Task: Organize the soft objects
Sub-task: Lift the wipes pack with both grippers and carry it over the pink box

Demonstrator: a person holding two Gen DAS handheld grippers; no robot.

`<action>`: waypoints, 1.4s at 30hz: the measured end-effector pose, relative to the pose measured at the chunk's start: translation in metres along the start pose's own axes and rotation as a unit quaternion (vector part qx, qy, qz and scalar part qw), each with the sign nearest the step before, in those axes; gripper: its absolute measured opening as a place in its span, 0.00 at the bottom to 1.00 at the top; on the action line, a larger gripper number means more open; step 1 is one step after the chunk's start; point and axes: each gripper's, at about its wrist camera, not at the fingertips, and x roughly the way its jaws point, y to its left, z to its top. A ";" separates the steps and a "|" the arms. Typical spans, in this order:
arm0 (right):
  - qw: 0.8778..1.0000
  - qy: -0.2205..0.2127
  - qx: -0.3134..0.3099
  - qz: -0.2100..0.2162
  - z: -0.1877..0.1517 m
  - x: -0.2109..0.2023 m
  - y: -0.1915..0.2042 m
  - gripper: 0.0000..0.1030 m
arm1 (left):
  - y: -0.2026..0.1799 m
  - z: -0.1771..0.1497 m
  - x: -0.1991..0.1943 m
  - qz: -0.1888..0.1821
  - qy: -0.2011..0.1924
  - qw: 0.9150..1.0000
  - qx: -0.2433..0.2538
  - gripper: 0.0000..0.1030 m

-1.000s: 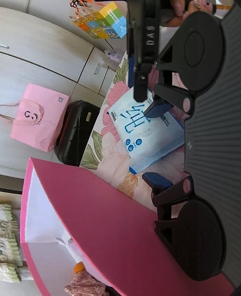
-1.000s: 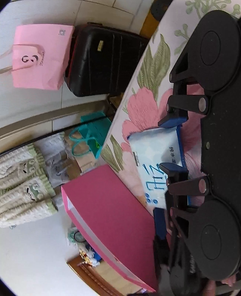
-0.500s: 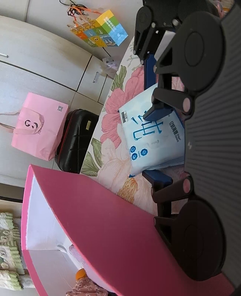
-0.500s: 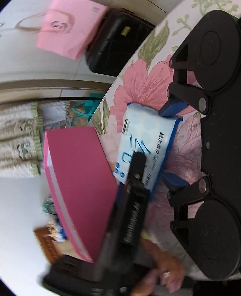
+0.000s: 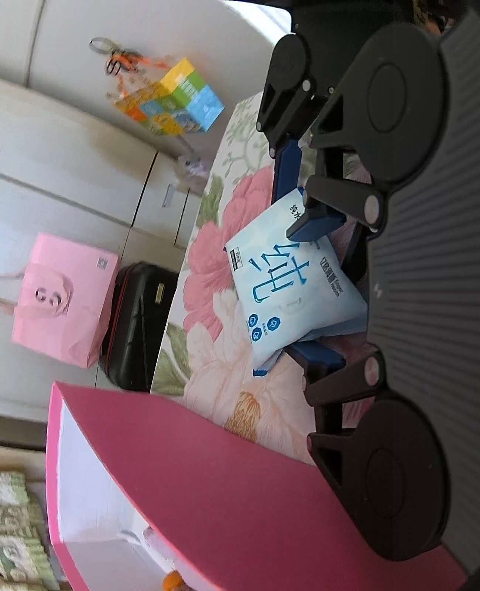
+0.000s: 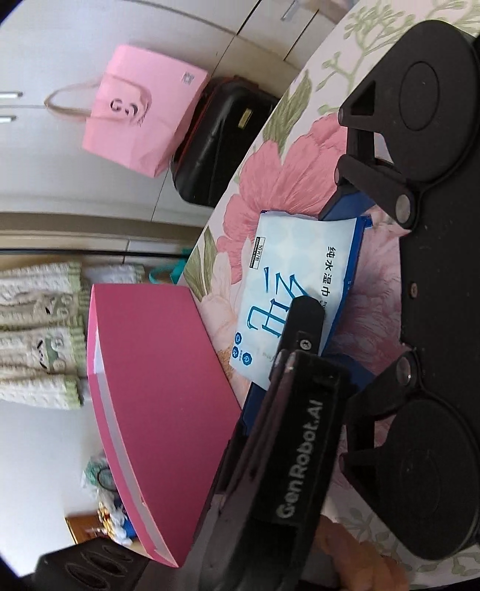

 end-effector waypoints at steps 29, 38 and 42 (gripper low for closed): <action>0.994 -0.031 0.053 -0.086 -0.038 -0.100 0.115 0.83 | -0.014 -0.056 -0.135 -0.073 0.007 0.986 0.150 0.55; 0.992 -0.039 0.030 -0.112 -0.043 -0.130 0.178 0.83 | 0.011 -0.077 -0.191 -0.108 0.022 0.981 0.158 0.55; 0.993 -0.036 0.018 -0.111 -0.040 -0.139 0.207 0.83 | 0.025 -0.083 -0.216 -0.111 0.032 0.979 0.166 0.55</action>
